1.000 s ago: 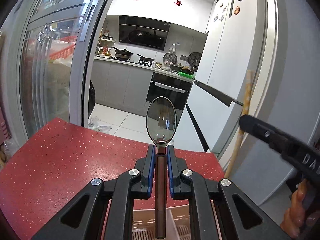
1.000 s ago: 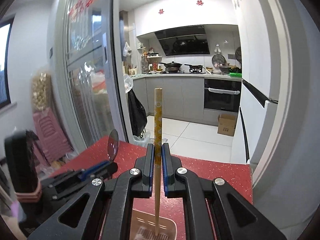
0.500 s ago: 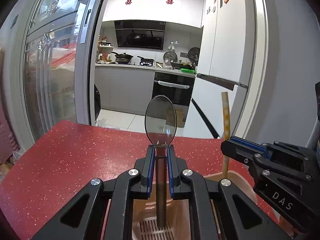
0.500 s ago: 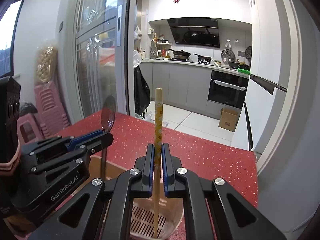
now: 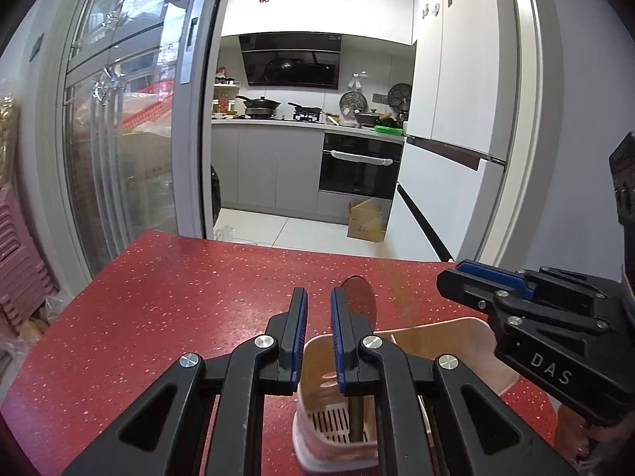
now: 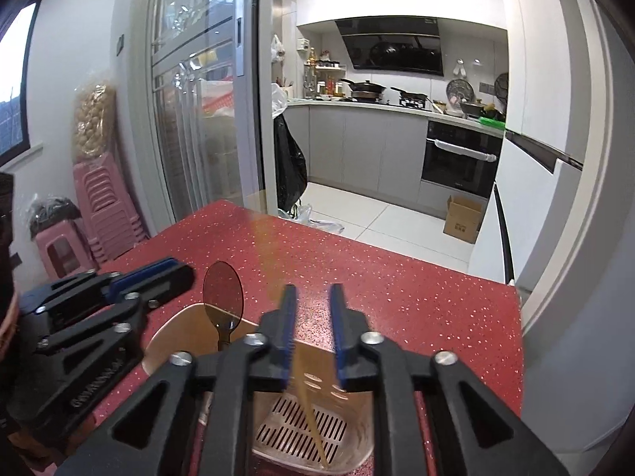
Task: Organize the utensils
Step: 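Lift the spoon and chopstick and lower both into the beige caddy, then open both tools to release the utensils and withdraw from the caddy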
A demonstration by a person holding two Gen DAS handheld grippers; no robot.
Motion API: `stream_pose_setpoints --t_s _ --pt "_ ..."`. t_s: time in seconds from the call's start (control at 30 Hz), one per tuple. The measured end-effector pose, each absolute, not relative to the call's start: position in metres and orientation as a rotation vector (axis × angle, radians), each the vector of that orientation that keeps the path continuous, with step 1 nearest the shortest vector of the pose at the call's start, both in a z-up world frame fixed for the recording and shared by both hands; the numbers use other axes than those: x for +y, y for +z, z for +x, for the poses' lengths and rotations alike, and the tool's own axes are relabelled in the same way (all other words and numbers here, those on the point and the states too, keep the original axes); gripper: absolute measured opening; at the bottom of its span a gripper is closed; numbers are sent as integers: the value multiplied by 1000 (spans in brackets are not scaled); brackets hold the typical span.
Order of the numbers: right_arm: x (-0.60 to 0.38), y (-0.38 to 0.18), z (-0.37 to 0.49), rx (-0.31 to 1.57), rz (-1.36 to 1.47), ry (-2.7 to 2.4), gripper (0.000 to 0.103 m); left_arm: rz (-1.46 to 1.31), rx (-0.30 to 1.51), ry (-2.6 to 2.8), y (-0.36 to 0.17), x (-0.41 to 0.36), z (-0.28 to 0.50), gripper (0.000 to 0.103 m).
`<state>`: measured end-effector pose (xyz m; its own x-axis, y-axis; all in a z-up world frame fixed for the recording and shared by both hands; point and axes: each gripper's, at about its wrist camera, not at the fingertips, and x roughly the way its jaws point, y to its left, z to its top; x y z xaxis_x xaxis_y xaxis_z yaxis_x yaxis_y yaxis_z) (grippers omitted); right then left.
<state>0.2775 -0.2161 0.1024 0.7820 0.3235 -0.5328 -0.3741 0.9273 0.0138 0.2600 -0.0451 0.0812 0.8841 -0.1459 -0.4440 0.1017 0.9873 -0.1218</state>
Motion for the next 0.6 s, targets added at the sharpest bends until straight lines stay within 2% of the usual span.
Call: stream_pose_setpoints --t_s 0.17,0.4,0.43,0.47,0.5,0.6 --pt "-225 111 267 571 -56 363 41 -86 508 -124 89 -42 243 40" --pt "-236 121 225 611 -37 355 60 -36 617 -133 81 -35 202 41" --pt "-239 120 219 622 -24 356 61 -35 631 -128 77 -33 194 46" --pt "-242 117 210 644 1 356 63 -37 642 -124 74 -31 187 77" --pt "-245 114 203 659 19 356 64 -49 652 -111 69 -26 176 103" --pt "-252 96 180 727 64 341 64 -79 659 -103 58 -13 149 103"
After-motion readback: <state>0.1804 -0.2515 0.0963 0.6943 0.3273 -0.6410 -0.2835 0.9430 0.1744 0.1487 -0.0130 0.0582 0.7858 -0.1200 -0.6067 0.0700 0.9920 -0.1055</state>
